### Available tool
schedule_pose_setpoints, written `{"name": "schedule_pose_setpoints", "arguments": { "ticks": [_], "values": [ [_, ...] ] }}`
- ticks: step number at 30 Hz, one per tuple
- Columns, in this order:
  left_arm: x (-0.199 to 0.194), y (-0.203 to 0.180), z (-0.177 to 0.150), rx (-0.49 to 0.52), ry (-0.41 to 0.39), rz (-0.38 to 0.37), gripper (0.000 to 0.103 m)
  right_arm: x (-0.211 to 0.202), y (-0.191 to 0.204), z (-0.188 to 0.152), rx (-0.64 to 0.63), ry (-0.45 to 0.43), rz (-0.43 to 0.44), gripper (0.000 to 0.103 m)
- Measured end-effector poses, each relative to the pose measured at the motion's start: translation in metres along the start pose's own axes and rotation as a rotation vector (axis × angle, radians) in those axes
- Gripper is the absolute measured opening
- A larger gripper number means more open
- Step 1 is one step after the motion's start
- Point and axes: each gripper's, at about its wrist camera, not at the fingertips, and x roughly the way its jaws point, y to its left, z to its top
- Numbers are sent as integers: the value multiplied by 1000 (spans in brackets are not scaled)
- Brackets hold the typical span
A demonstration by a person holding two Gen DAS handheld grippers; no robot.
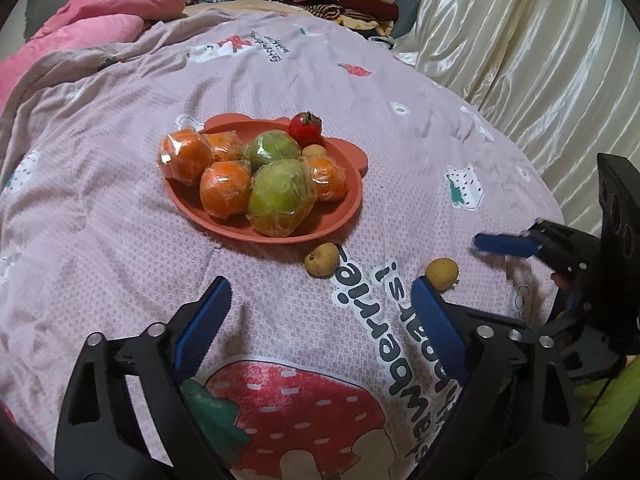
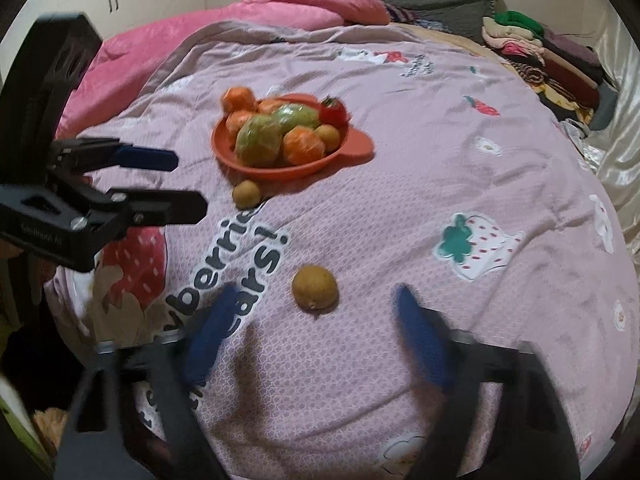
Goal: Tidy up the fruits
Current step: 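Grasp a small yellow fruit with the left tool while the right tool grasps another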
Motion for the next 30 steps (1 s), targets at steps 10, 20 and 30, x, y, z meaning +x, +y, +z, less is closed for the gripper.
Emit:
{"name": "schedule_pose_setpoints", "arguments": {
  "ticks": [10,20,30],
  "values": [
    [10,-1,3,-3,6,-19,56,25,6,-1,-53,26,-3,25],
    [29,0,11,-19,34,-37,33,24,-3,2,-12,-5,63,25],
    [47,2,12,-27,61,-21,24,23,-9,1,6,-28,106,25]
  ]
}}
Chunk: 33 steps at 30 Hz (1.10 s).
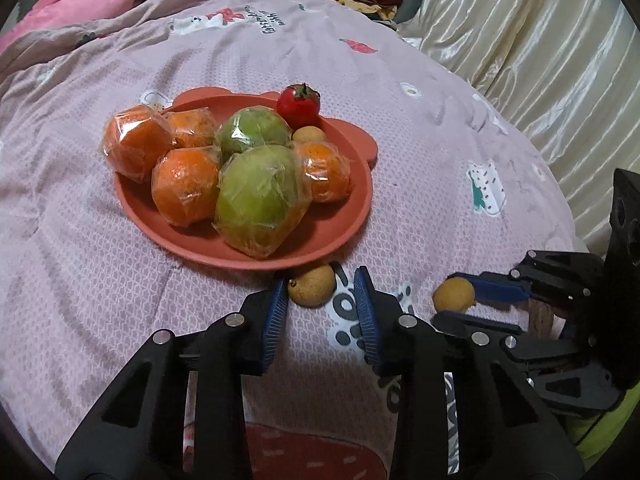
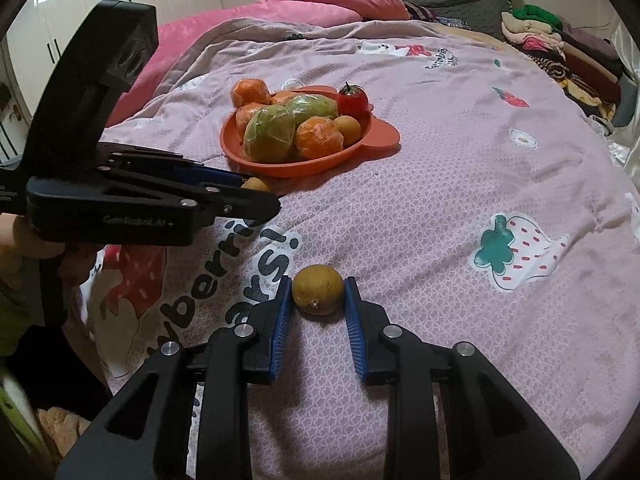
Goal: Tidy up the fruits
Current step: 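Grasp a small yellow fruit with the left tool while the right tool grasps another, then carry both small yellow fruits over the plate with both tools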
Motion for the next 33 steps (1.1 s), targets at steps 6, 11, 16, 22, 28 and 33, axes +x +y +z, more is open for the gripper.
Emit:
{"name": "schedule_pose_setpoints", "arguments": {
  "ticks": [6,11,16,22,28,33],
  "values": [
    [2,1,1,11,-1,13,16,-1,-2,-1,8,-7,16,25],
    [-10,0,-3,14,-14,-10,16,-7,-3,-1,23,-21,31,25],
    [-32,-1,-7,25,-46,-34,16,-15,-2,3,26,-39,34,25],
    [-57,10,1,-8,-111,-27,16,-23,-2,15,20,-55,29,25],
    [-69,25,9,-38,-149,5,16,-25,1,34,-7,-80,34,25],
    [-72,30,19,-46,-158,22,16,-20,-3,46,-12,-84,30,25]
  ]
}}
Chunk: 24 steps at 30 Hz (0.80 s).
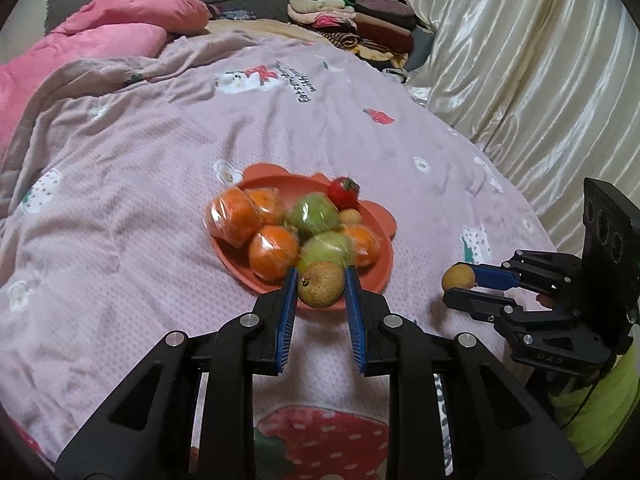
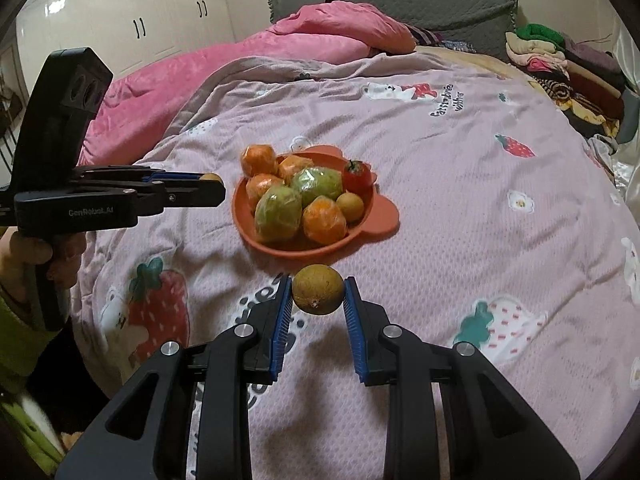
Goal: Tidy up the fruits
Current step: 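Carry both small yellow fruits over the plate with both tools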
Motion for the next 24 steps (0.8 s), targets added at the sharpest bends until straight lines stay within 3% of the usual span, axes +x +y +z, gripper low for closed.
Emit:
{"name": "schedule_pose_setpoints", "arguments": {
  "ticks": [7,16,24],
  "values": [
    [8,11,17,-1,4,52,16,6,-6,18,-3,-14,5,25],
    [20,19,17,1,19,85,16,11,-15,50,-14,-51,-7,25],
    [26,23,17,5,27,105,16,33,-23,67,-18,-28,-21,25]
  ]
}}
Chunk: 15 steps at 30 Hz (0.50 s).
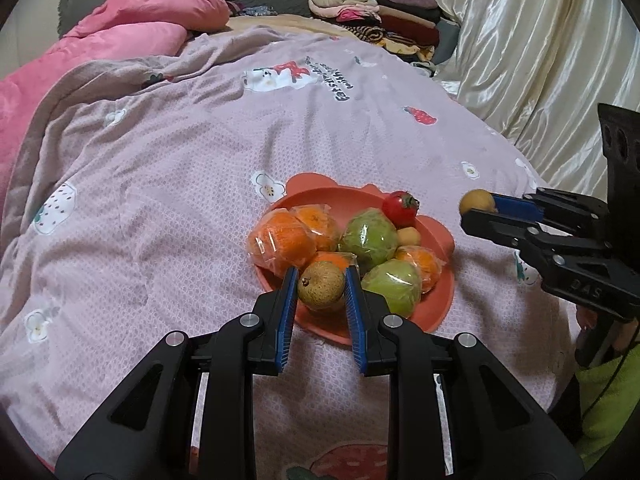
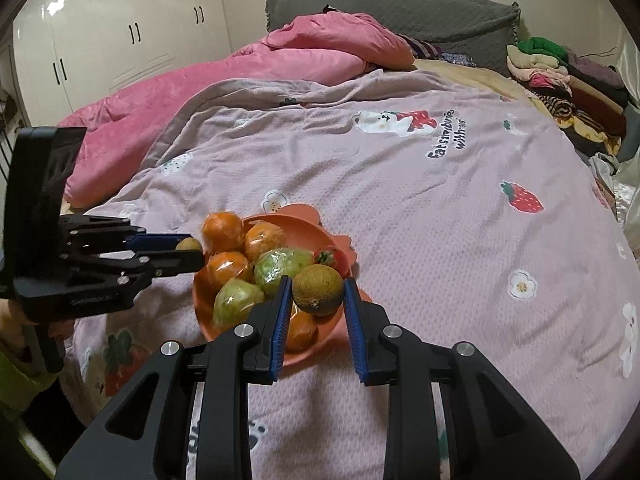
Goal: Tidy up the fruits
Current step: 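Carry both small yellow fruits over the plate with both tools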
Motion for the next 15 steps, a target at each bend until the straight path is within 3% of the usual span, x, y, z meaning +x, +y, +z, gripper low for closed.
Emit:
{"name": "schedule_pose_setpoints", "arguments": {
  "ticks": [15],
  "values": [
    [8,1,-1,4,11,9,16,25,-2,-8,9,34,4,25]
  ]
}}
